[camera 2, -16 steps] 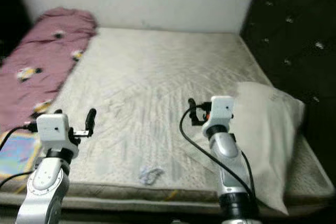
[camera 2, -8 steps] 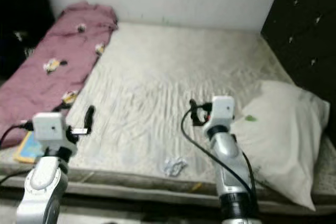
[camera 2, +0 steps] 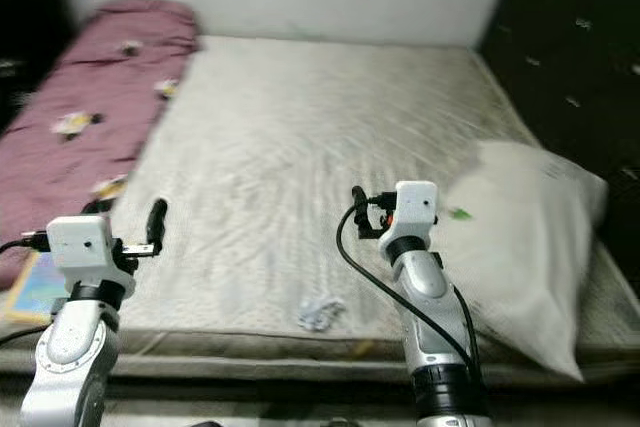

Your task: Clean up the room

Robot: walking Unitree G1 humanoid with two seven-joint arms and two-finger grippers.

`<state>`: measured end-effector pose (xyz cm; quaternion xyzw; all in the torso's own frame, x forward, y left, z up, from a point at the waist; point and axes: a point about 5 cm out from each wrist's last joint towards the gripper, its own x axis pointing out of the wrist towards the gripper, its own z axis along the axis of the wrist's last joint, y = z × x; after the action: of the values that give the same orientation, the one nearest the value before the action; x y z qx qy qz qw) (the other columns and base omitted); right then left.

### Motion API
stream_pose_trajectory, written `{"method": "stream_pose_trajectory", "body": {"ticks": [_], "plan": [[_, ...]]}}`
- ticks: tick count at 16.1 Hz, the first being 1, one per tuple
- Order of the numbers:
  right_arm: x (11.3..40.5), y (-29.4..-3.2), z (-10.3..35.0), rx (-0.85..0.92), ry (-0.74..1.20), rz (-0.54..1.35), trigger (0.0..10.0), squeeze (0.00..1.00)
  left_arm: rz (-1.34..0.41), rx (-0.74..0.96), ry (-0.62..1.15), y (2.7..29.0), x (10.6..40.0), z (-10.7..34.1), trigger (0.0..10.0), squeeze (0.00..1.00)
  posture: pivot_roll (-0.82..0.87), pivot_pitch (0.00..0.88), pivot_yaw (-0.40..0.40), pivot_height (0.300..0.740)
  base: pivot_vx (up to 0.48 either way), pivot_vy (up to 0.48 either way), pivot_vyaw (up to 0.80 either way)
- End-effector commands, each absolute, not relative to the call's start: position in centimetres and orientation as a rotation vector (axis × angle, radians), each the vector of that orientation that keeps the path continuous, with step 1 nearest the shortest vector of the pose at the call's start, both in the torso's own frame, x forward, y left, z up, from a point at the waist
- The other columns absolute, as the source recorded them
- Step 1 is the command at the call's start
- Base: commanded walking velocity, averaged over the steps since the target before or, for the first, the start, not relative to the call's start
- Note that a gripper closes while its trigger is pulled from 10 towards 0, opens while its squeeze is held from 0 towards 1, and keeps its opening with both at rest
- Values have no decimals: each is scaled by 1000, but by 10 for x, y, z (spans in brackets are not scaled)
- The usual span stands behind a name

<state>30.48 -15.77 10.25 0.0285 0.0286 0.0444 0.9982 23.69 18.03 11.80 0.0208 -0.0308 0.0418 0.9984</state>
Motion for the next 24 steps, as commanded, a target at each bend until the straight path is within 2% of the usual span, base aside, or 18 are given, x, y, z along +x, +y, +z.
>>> {"method": "stream_pose_trajectory", "body": {"ticks": [1,3,10,21,24], "plan": [[304,-160,107,57,46,77,10000,0,79,30,-62,181,235,120,10000,0,-25,35,-24,740,0,0,-800],[303,-161,108,69,42,68,10000,0,78,17,-60,180,232,120,10000,0,-28,45,-20,740,0,0,-800],[296,-157,107,77,58,82,10000,0,83,37,-39,181,227,118,10000,0,-23,67,-21,735,0,0,0],[298,-152,108,77,53,111,10000,0,72,51,-56,179,231,121,10000,0,-23,53,-23,580,0,0,0],[296,-146,111,69,36,156,10000,0,96,60,-62,179,231,123,10000,0,-23,55,-23,580,0,0,0]]}}
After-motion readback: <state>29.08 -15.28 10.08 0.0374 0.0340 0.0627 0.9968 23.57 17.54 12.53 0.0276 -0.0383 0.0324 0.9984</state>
